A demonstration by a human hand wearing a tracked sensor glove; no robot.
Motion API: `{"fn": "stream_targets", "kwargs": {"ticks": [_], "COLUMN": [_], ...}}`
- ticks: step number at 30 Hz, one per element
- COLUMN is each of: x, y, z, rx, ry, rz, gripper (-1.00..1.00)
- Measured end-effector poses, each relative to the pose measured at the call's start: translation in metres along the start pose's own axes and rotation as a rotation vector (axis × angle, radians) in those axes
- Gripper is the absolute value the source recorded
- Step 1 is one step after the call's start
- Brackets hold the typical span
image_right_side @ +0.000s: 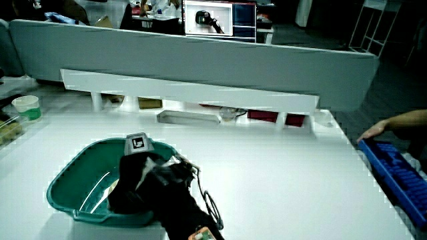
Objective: Place pear into plate
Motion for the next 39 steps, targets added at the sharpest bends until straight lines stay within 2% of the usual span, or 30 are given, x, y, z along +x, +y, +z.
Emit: {"fn": "stream_targets", "kwargs": {"ticks": [3, 4, 5, 7, 8, 9, 10, 12, 15, 18, 19, 21, 24, 25, 27, 29, 30, 32, 33, 35, 37, 39], "x": [0.000, -0.001, -0.001, -0.002, -0.001, 0.000, 0.002, 0.001, 0.002, 0.002, 0.002, 0.004, 0.008, 0.010, 0.012, 0.016, 0.017, 0.019, 0.020, 0.020, 0.023, 0.027], "y": [0.004, 0.004, 0.006, 0.005, 0.008, 0.007, 0.009, 0.006, 0.008, 0.006, 0.006, 0.006, 0.003, 0.000, -0.010, -0.020, -0.026, -0.040, -0.045, -0.057, -0.065, -0.076], "z": [-0.005, -0.005, -0.006, -0.004, -0.007, -0.006, -0.007, -0.007, -0.009, -0.011, -0.011, -0.013, -0.013, -0.010, -0.005, 0.001, 0.004, 0.011, 0.015, 0.021, 0.022, 0.022], "rx": [-0.025, -0.013, -0.044, -0.017, -0.056, -0.062, -0.056, -0.051, -0.099, -0.110, -0.102, -0.135, -0.129, -0.123, -0.089, -0.043, -0.041, 0.000, 0.010, 0.011, -0.040, -0.041], "ry": [0.002, -0.008, 0.003, -0.012, -0.006, 0.016, 0.014, 0.014, 0.028, 0.035, 0.025, 0.061, 0.066, 0.100, 0.107, 0.110, 0.119, 0.132, 0.130, 0.139, 0.126, 0.097], "rz": [-0.002, -0.007, 0.003, -0.013, -0.024, -0.008, -0.033, -0.027, -0.025, -0.013, -0.025, -0.007, -0.010, 0.012, 0.030, 0.014, 0.028, 0.053, 0.047, 0.068, 0.047, 0.013], "gripper": [0.00, 0.00, 0.00, 0.00, 0.00, 0.00, 0.00, 0.00, 0.00, -0.14, -0.18, -0.27, -0.41, -0.45, -0.55, -0.64, -0.68, -0.77, -0.82, -0.91, -1.00, -1.00]}}
